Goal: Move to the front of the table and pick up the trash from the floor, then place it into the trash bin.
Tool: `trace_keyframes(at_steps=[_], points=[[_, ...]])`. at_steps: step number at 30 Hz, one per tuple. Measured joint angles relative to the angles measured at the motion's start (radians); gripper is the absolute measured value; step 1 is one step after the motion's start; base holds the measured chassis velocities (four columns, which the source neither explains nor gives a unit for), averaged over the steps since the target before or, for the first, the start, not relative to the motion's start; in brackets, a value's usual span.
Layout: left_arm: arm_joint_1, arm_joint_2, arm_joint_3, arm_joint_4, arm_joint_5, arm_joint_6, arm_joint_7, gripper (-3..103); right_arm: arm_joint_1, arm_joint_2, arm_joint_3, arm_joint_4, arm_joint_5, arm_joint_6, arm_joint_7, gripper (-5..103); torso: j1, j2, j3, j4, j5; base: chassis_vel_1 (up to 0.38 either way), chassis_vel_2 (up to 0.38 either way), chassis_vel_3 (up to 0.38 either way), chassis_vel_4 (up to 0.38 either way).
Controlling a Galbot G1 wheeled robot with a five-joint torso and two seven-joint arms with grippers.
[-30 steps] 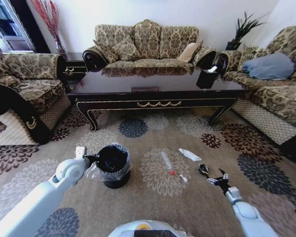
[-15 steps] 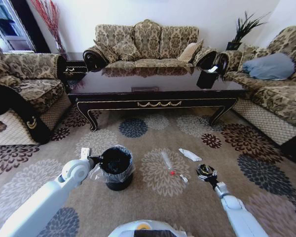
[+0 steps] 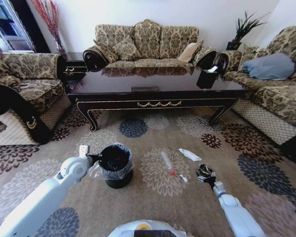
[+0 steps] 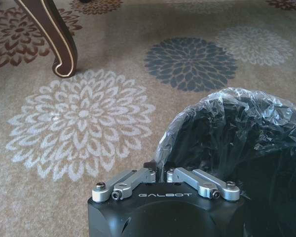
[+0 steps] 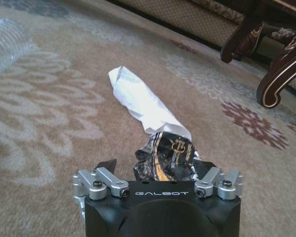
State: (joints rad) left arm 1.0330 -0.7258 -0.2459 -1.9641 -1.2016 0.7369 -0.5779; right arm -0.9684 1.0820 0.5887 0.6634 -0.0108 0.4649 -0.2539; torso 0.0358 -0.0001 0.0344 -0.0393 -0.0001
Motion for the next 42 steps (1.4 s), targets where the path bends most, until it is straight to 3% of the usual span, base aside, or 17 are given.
trace_keyframes(at_steps=[3, 5, 12, 15, 23, 29, 34, 42], points=[[0.006, 0.011, -0.011, -0.006, -0.014, 0.0, 0.001, 4, 0.034, 0.012, 0.0, -0.056, 0.002, 0.021, 0.003, 70, 0.0, 0.0, 0.0, 0.0, 0.0002, 0.0, 0.0, 0.0, 0.0], [0.008, 0.011, -0.015, -0.008, -0.021, 0.0, -0.004, 4, 0.039, 0.013, 0.0, -0.064, 0.003, 0.023, 0.003, 70, 0.0, 0.0, 0.0, 0.0, 0.0003, 0.0, 0.0, 0.0, 0.0], [0.033, 0.02, -0.043, -0.017, -0.034, 0.0, -0.011, 4, 0.053, 0.001, 0.002, -0.079, 0.012, 0.025, 0.005, 37, 0.0, 0.0, 0.0, 0.0001, -0.0001, 0.0, 0.0, 0.0, 0.0], [0.036, 0.02, -0.048, -0.021, -0.034, 0.0, -0.01, 4, 0.051, -0.004, 0.002, -0.077, 0.018, 0.025, 0.005, 32, 0.0, 0.0, 0.0, -0.0002, 0.0, 0.0, 0.0, 0.0, 0.0], [0.039, 0.007, -0.048, -0.027, -0.028, -0.001, -0.004, 4, 0.017, -0.02, -0.002, -0.003, 0.057, -0.009, 0.03, 3, 0.0, 0.0, 0.0, 0.0001, 0.0002, 0.0, 0.0, 0.0, 0.0], [0.028, 0.007, -0.025, -0.038, -0.022, -0.001, -0.004, 4, -0.02, -0.037, 0.001, 0.059, 0.088, -0.023, 0.047, 2, 0.0, 0.0, 0.0, -0.0001, 0.0003, 0.0, 0.0, 0.0, 0.0], [-0.015, 0.013, 0.043, -0.045, -0.021, -0.001, -0.006, 4, -0.128, -0.075, 0.018, 0.27, 0.178, -0.059, 0.048, 2, 0.0, 0.0, 0.0, 0.0004, 0.0003, 0.0, 0.0, 0.0, 0.0], [-0.246, -0.037, 0.288, 0.001, -0.033, -0.001, -0.039, 4, -0.448, -0.136, 0.156, 0.863, 0.414, -0.151, 0.048, 2, 0.0, 0.0, 0.0, -0.0005, -0.0002, 0.0, 0.0, 0.0, 0.0]])
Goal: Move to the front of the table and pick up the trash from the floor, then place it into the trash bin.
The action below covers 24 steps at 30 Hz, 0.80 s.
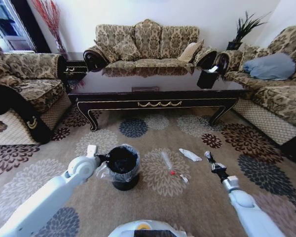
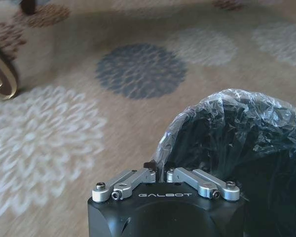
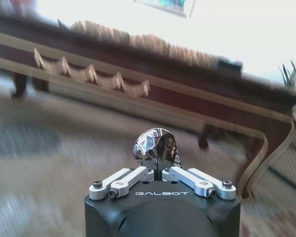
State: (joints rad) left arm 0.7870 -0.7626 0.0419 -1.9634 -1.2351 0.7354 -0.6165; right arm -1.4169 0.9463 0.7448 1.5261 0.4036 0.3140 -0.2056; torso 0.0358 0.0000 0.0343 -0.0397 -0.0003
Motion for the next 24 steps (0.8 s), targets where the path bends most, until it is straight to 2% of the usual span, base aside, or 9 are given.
trace_keyframes(at_steps=[2, 3, 6, 11, 17, 24], points=[[-0.035, -0.014, 0.029, 0.008, -0.01, 0.0, -0.011, 4, -0.025, 0.0, 0.015, 0.057, 0.013, -0.005, 0.001, 2, 0.0, 0.0, 0.0, 0.0, 0.0001, 0.0, 0.0, 0.0, 0.0], [-0.084, -0.036, 0.077, 0.017, -0.028, -0.001, -0.03, 4, -0.069, 0.001, 0.033, 0.151, 0.035, -0.015, 0.008, 2, 0.0, 0.0, 0.0, 0.0005, 0.0005, 0.0, 0.0, 0.0, 0.0], [-0.174, -0.092, 0.19, 0.036, -0.05, -0.001, -0.068, 4, -0.17, 0.02, 0.049, 0.336, 0.071, -0.038, 0.024, 2, 0.0, 0.0, 0.0, -0.0002, 0.0003, 0.0, 0.0, 0.0, 0.0], [-0.222, -0.148, 0.273, 0.039, -0.072, -0.001, -0.096, 4, -0.256, 0.04, 0.039, 0.503, 0.072, -0.055, 0.038, 2, 0.0, 0.0, 0.0, 0.0003, 0.0005, 0.0, 0.0, 0.0, 0.0], [-0.271, -0.187, 0.335, 0.054, -0.096, -0.001, -0.115, 4, -0.314, 0.035, 0.014, 0.622, 0.068, -0.067, 0.039, 2, 0.0, 0.0, 0.0, 0.0008, 0.0003, 0.0, 0.0, 0.0, 0.0], [-0.332, -0.294, 0.4, 0.069, -0.117, -0.001, -0.17, 4, -0.352, 0.032, -0.046, 0.665, 0.057, -0.071, 0.029, 2, 0.0, 0.0, 0.0, -0.0003, 0.0002, 0.0, 0.0, 0.0, 0.0]])
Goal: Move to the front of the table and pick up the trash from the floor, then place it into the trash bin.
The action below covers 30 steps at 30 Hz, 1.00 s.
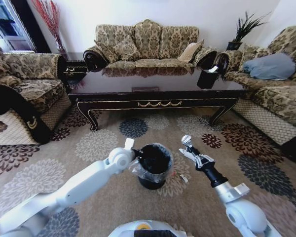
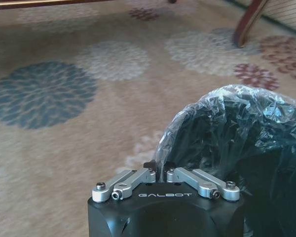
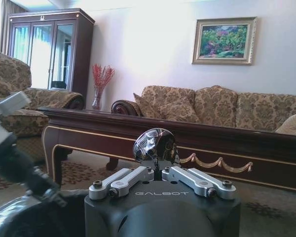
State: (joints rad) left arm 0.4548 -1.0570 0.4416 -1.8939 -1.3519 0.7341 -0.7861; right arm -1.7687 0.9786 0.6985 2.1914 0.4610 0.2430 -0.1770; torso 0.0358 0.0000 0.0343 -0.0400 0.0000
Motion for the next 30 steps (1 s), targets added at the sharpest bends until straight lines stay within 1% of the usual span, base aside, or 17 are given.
trace_keyframes(at_steps=[3, 5, 7, 8, 9, 10, 13, 14, 15, 17, 19, 20, 22, 23, 26, 28, 30], points=[[-0.011, -0.017, 0.012, 0.01, -0.003, 0.0, -0.008, 4, -0.014, 0.001, -0.016, 0.008, -0.013, 0.001, -0.004, 2, 0.0, 0.0, 0.0, 0.0, 0.0002, 0.0, 0.0, 0.0, 0.0], [-0.019, -0.023, 0.02, 0.015, -0.011, 0.0, -0.016, 4, -0.025, 0.007, -0.035, 0.01, -0.043, 0.007, -0.005, 2, 0.0, 0.0, 0.0, 0.0009, 0.0001, 0.0, 0.0, 0.0, 0.0], [-0.022, -0.024, 0.023, 0.015, -0.014, 0.0, -0.017, 4, -0.027, 0.011, -0.044, 0.01, -0.054, 0.01, -0.005, 2, 0.0, 0.0, 0.0, 0.001, 0.0002, 0.0, 0.0, 0.0, 0.0], [-0.024, -0.024, 0.025, 0.015, -0.018, 0.0, -0.018, 4, -0.03, 0.016, -0.053, 0.009, -0.065, 0.013, -0.005, -1, 0.0, 0.0, 0.0, 0.0009, 0.0002, 0.0, 0.0, 0.0, 0.0], [-0.026, -0.025, 0.026, 0.015, -0.021, 0.0, -0.019, 4, -0.031, 0.019, -0.057, 0.009, -0.072, 0.015, -0.007, 3, 0.0, 0.0, 0.0, 0.0008, 0.0, 0.0, 0.0, 0.0, 0.0], [-0.026, -0.024, 0.027, 0.015, -0.022, 0.0, -0.019, 4, -0.033, 0.021, -0.06, 0.009, -0.08, 0.017, -0.011, 10, 0.0, 0.0, 0.0, 0.0006, 0.0, 0.0, 0.0, 0.0, 0.0], [-0.026, -0.023, 0.032, 0.018, -0.022, 0.0, -0.02, 4, -0.037, 0.023, -0.066, 0.015, -0.095, 0.02, -0.015, 10, 0.0, 0.0, 0.0, 0.0004, 0.0001, 0.0, 0.0, 0.0, 0.0], [-0.026, -0.022, 0.033, 0.02, -0.021, 0.001, -0.02, 4, -0.04, 0.023, -0.069, 0.018, -0.1, 0.022, -0.016, 3, 0.0, 0.0, 0.0, 0.0006, 0.0001, 0.0, 0.0, 0.0, 0.0], [-0.026, -0.023, 0.033, 0.022, -0.021, 0.001, -0.02, 4, -0.042, 0.025, -0.07, 0.02, -0.105, 0.024, -0.018, 5, 0.0, 0.0, 0.0, 0.0007, 0.0001, 0.0, 0.0, 0.0, 0.0], [-0.023, -0.029, 0.033, 0.023, -0.02, 0.001, -0.021, 4, -0.046, 0.028, -0.068, 0.02, -0.114, 0.034, -0.03, 16, 0.0, 0.0, 0.0, 0.0009, 0.0001, 0.0, 0.0, 0.0, 0.0], [-0.021, -0.031, 0.033, 0.023, -0.02, 0.001, -0.02, 4, -0.05, 0.029, -0.065, 0.018, -0.124, 0.039, -0.041, 16, 0.0, 0.0, 0.0, 0.0007, -0.0001, 0.0, 0.0, 0.0, 0.0], [-0.02, -0.033, 0.033, 0.023, -0.02, 0.001, -0.02, 4, -0.053, 0.029, -0.064, 0.016, -0.13, 0.044, -0.047, 21, 0.0, 0.0, 0.0, 0.0003, -0.0001, 0.0, 0.0, 0.0, 0.0], [-0.019, -0.033, 0.033, 0.023, -0.019, 0.001, -0.02, 4, -0.059, 0.029, -0.064, 0.016, -0.134, 0.047, -0.051, 33, 0.0, 0.0, 0.0, 0.0003, 0.0, 0.0, 0.0, 0.0, 0.0], [-0.019, -0.033, 0.033, 0.023, -0.019, 0.001, -0.02, 4, -0.059, 0.029, -0.064, 0.016, -0.134, 0.047, -0.051, 33, 0.0, 0.0, 0.0, 0.0003, 0.0, 0.0, 0.0, 0.0, 0.0], [-0.013, -0.028, 0.031, 0.022, -0.015, 0.001, -0.019, 4, -0.062, 0.036, -0.064, 0.016, -0.136, 0.048, -0.057, 48, 0.0, 0.0, 0.0, 0.0006, 0.0, 0.0, 0.0, 0.0, 0.0], [-0.009, -0.024, 0.025, 0.02, -0.013, 0.001, -0.018, 4, -0.062, 0.039, -0.065, 0.015, -0.137, 0.049, -0.057, 48, 0.0, 0.0, 0.0, 0.0007, -0.0001, 0.0, 0.0, 0.0, 0.0], [0.009, -0.007, 0.004, 0.014, 0.003, 0.001, -0.014, 4, -0.061, 0.047, -0.064, 0.008, -0.135, 0.053, -0.056, 60, 0.0, 0.0, 0.0, 0.0003, -0.0001, 0.0, 0.0, 0.0, 0.0]])
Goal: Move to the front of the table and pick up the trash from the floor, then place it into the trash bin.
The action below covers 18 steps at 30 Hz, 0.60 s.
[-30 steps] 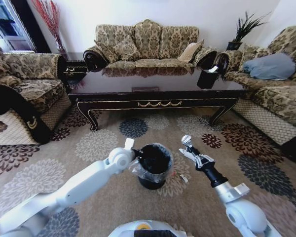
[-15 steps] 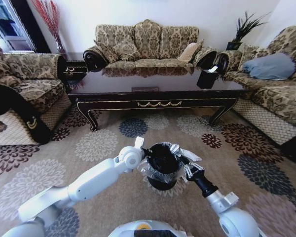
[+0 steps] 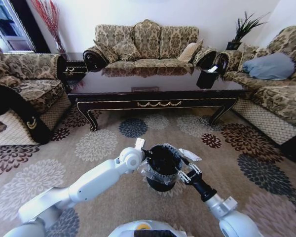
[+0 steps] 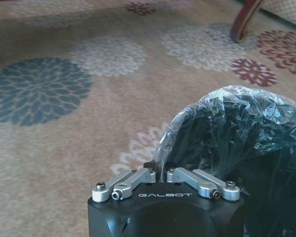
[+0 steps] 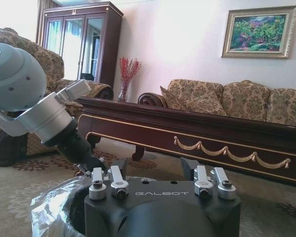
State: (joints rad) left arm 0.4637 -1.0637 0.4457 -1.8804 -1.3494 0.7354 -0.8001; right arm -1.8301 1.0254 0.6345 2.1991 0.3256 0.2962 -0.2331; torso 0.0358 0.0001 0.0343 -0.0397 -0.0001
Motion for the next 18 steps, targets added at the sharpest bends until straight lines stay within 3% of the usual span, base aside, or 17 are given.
trace_keyframes(at_steps=[1, 5, 7, 10, 18], points=[[0.0, 0.0, 0.0, 0.0, 0.0, 0.0, 0.0, 4, 0.0, 0.0, 0.0, 0.0, 0.0, 0.0, 0.0, 60, 0.0, 0.0, 0.0, 0.0, 0.0, 0.0, 0.0, 0.0, 0.0], [0.073, 0.064, -0.079, -0.031, 0.064, -0.01, 0.011, 4, 0.021, 0.029, 0.038, -0.013, 0.027, 0.007, 0.02, 82, 0.0, 0.0, 0.0, 0.0006, 0.0001, 0.0, 0.0, 0.0, 0.0], [0.087, 0.072, -0.097, -0.035, 0.069, -0.01, 0.014, 4, 0.024, 0.033, 0.042, -0.016, 0.034, 0.008, 0.027, 82, 0.0, 0.0, 0.0, 0.0008, 0.0, 0.0, 0.0, 0.0, 0.0], [0.176, 0.115, -0.231, -0.054, 0.097, -0.01, 0.042, 4, 0.041, 0.043, 0.054, -0.054, 0.063, 0.009, 0.051, 96, 0.0, 0.0, 0.0, 0.0003, -0.0003, 0.0, 0.0, 0.0, 0.0], [0.335, 0.136, -0.451, -0.083, 0.13, -0.024, 0.084, 4, 0.123, 0.072, 0.049, -0.199, 0.113, 0.001, 0.053, 100, 0.0, 0.0, 0.0, 0.0002, -0.0004, 0.0, 0.0, 0.0, 0.0]])
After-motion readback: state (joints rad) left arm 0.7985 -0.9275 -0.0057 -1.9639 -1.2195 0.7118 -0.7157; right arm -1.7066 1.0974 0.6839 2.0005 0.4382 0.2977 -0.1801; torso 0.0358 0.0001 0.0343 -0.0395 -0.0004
